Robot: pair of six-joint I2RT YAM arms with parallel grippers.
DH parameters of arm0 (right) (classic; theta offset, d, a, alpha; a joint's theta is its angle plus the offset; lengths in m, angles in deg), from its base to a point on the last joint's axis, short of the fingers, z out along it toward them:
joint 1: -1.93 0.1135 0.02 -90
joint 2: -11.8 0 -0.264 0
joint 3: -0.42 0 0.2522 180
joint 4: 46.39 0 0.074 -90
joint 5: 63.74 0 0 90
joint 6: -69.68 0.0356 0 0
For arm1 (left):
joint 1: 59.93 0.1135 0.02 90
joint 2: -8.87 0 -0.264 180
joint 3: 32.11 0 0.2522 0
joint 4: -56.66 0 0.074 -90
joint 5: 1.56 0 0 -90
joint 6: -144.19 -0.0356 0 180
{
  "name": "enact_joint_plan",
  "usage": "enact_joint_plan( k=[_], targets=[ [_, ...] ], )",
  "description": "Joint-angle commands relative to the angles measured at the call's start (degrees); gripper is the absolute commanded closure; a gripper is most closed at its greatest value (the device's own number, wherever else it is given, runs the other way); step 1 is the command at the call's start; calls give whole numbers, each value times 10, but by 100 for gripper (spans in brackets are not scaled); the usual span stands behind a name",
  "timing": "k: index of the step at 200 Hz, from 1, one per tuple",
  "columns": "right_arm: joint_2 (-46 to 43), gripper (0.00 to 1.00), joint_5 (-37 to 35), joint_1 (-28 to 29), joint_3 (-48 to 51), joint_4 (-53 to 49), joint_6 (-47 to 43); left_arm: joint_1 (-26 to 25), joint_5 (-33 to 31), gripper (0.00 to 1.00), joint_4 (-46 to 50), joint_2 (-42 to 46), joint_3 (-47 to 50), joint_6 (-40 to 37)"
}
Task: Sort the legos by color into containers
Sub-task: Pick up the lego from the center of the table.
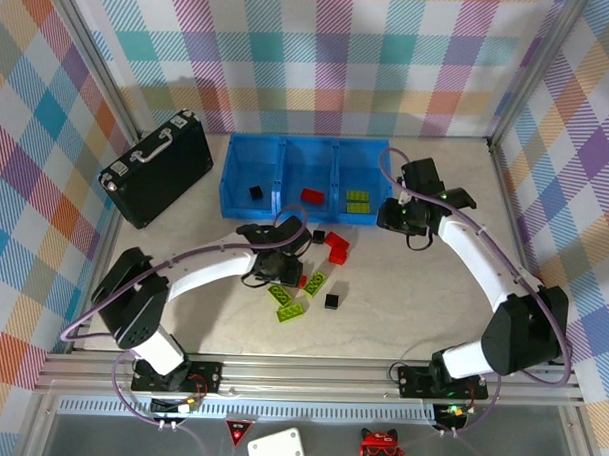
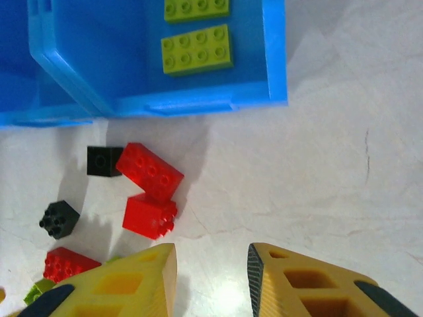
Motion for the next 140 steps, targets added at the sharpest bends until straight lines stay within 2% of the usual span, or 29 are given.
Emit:
enact_joint_plan(
  k=[1,31,70,114,140],
  targets=[
    [-30,64,5,-1,15,-25,10,-6,-2,41,20,-37,-38,5],
    [-53,63,0,-2,22,-36,10,-6,-9,37,36,-75,-67,8],
    [-67,63,0,-1,24,-42,10,-6,-6,26,40,-114,-88,13],
    [-76,62,-1,-1,23,-48,12,-7,2,21,34,-136,-93,13],
    [-82,62,-2,-1,21,-53,13,-6,3,22,33,-143,-92,10]
  ],
)
